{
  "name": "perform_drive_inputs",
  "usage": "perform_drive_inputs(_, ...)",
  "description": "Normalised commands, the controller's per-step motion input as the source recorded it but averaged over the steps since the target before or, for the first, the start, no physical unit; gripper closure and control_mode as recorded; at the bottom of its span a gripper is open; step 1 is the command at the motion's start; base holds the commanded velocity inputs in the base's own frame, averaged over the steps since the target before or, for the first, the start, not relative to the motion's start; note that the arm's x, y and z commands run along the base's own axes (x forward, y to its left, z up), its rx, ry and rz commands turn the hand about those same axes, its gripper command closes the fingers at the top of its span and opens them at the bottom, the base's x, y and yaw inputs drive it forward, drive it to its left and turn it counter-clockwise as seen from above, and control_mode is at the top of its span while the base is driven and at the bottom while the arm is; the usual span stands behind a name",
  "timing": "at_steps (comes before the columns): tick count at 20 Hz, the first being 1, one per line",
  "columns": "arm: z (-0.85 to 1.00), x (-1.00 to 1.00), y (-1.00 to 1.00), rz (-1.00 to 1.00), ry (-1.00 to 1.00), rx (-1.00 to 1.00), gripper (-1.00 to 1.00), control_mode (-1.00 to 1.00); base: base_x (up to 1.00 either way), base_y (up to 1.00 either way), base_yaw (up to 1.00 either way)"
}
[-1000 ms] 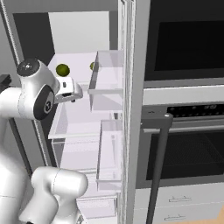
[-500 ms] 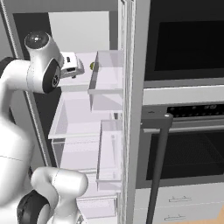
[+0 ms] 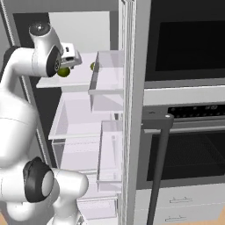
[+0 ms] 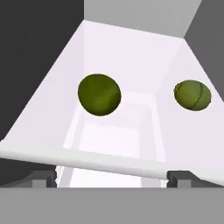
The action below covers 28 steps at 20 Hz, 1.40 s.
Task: Place one lime and one chicken drumstick in each tupperware on the nearby counter, to pack two identical lunches.
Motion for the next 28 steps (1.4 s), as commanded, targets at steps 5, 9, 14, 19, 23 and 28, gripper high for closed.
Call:
perform_drive_inputs(5, -0.04, 0.88, 0.07, 0.02, 0.09, 0.01, -1.0, -1.0, 0.0, 0.0, 0.0)
perform_drive_inputs(9, -0.17, 0.59, 0.05, 0.06, 0.09, 0.01, -1.0, -1.0, 0.0, 0.0, 0.0)
perform_drive_inputs(14, -0.1, 0.32, 0.38, 0.05, 0.09, 0.01, -1.0, -1.0, 0.0, 0.0, 0.0)
perform_drive_inputs(19, -0.3, 0.48, 0.29, 0.02, 0.02, 0.0, -1.0, -1.0, 0.0, 0.0, 0.0)
perform_drive_inputs(23, -0.32, 0.47, 0.18, 0.0, 0.0, 0.0, -1.0, -1.0, 0.0, 0.0, 0.0)
perform_drive_inputs(28, -0.15, -0.18, 0.08, 0.01, 0.01, 0.0, -1.0, -1.0, 0.0, 0.0, 0.0)
